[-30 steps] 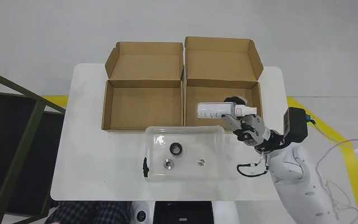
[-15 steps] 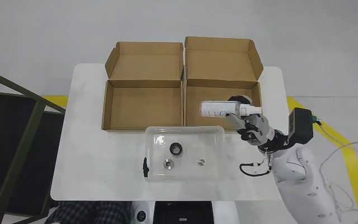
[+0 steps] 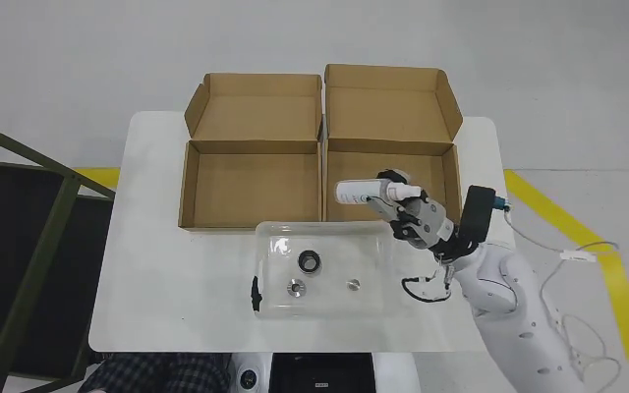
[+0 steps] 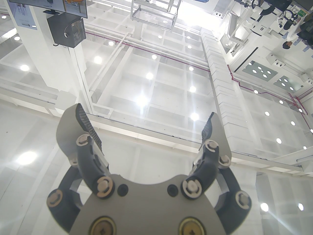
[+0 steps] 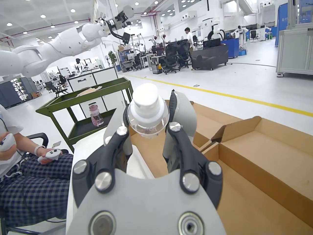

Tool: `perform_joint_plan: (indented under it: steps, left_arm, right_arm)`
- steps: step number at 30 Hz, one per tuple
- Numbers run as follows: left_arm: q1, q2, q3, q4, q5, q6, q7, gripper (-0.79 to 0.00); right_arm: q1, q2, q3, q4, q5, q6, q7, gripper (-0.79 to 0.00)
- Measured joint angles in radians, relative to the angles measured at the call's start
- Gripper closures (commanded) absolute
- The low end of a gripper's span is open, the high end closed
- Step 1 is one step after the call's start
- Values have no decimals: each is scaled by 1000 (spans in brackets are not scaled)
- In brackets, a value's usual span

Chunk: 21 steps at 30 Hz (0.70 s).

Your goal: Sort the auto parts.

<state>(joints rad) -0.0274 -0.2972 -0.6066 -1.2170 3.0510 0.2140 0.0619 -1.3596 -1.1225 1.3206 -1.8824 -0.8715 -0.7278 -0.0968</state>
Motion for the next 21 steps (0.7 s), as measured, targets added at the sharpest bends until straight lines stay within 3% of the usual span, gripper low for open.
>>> perform_joint_plan:
  steps: [21]
  left_arm:
    - [0, 0, 0, 0, 0, 0, 0, -785]
  right_arm:
    - [156, -21, -101, 162, -189, 219, 185, 0]
